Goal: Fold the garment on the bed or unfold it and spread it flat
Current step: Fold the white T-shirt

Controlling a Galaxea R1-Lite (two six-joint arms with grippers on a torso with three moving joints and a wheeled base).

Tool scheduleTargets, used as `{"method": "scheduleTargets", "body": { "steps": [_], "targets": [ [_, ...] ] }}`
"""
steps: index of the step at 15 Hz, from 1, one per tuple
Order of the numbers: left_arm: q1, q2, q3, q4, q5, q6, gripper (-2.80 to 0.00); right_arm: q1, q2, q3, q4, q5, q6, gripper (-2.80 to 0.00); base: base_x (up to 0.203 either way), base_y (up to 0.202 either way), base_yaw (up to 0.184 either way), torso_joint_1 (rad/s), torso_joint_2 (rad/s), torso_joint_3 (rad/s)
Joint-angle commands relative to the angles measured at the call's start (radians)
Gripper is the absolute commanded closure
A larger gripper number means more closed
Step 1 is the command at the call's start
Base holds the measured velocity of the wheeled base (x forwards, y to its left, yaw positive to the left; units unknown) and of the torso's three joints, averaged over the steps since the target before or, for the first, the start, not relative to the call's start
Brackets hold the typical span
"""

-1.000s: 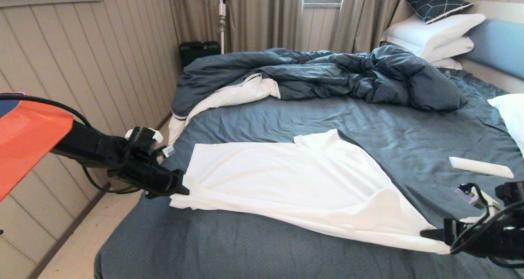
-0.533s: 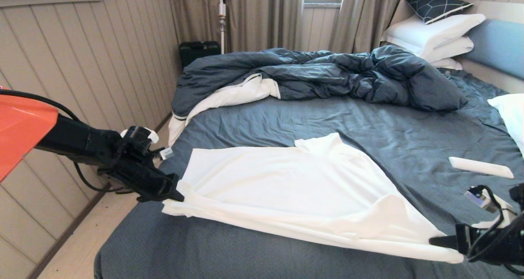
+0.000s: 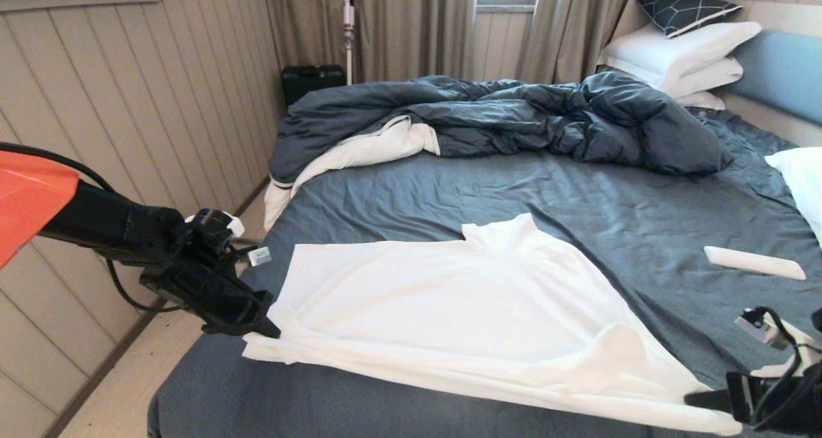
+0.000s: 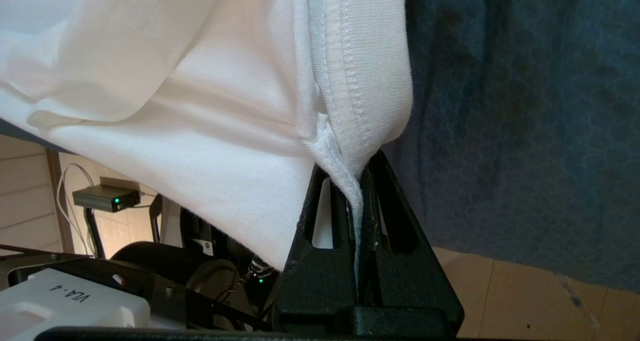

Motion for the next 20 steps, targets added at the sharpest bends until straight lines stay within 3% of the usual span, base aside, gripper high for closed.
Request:
{"method": "scheduleTargets", "body": {
  "steps": [1,6,10,11,16,20],
  "targets": [
    [0.000,0.007,0.014,0.002,-0.004,0.000,0.00,-0.004,0.018,0.009,-0.001,0.003,-0.004,0.00,0.000,0.000,0.000,0.000,0.00,0.000],
    [-0.001,0.022,0.038,-0.016,-0.013,0.001,0.00,-0.006,0.018,0.020,-0.006,0.001,-0.028,0.00,0.000,0.000,0.000,0.000,0.00,0.000],
    [-0.001,0.032,0.078,-0.128,-0.016,-0.001,0.00,-0.007,0.032,0.009,-0.008,-0.006,-0.024,0.00,0.000,0.000,0.000,0.000,0.00,0.000],
    [-0.003,0.033,0.086,-0.138,-0.015,0.001,-2.80,-0.006,0.035,0.011,-0.008,-0.009,-0.026,-2.80,0.000,0.000,0.000,0.000,0.00,0.000],
    [0.000,-0.011,0.089,-0.146,-0.017,-0.001,-2.80,-0.014,0.016,0.005,-0.008,-0.008,-0.035,-2.80,0.000,0.000,0.000,0.000,0.00,0.000],
    [0.044,-0.099,0.077,-0.146,-0.016,-0.003,-2.80,-0.025,-0.073,-0.031,0.001,0.001,-0.025,-2.80,0.000,0.000,0.000,0.000,0.00,0.000]
  ]
}}
